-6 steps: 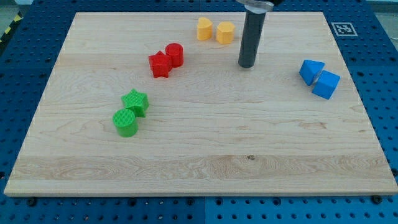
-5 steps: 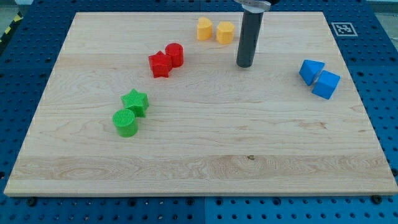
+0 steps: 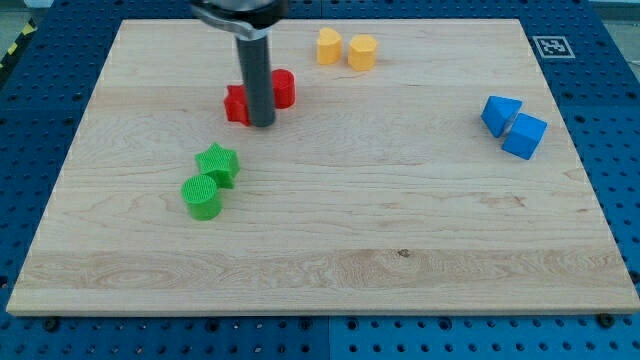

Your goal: Separate the red blocks

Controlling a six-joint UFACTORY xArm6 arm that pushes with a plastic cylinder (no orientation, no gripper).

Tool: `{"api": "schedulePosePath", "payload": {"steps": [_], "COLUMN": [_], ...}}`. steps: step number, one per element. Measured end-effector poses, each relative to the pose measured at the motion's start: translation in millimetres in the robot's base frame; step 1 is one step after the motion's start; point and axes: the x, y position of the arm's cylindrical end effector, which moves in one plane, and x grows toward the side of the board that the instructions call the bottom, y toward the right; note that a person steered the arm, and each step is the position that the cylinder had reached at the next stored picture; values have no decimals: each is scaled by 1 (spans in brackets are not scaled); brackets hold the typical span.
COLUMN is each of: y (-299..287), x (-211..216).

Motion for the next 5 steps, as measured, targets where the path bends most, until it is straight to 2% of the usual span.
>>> {"api": "schedulePosePath", "payload": {"steps": [2,5], "y": [-56,-35], "x": [-14,-41]}}
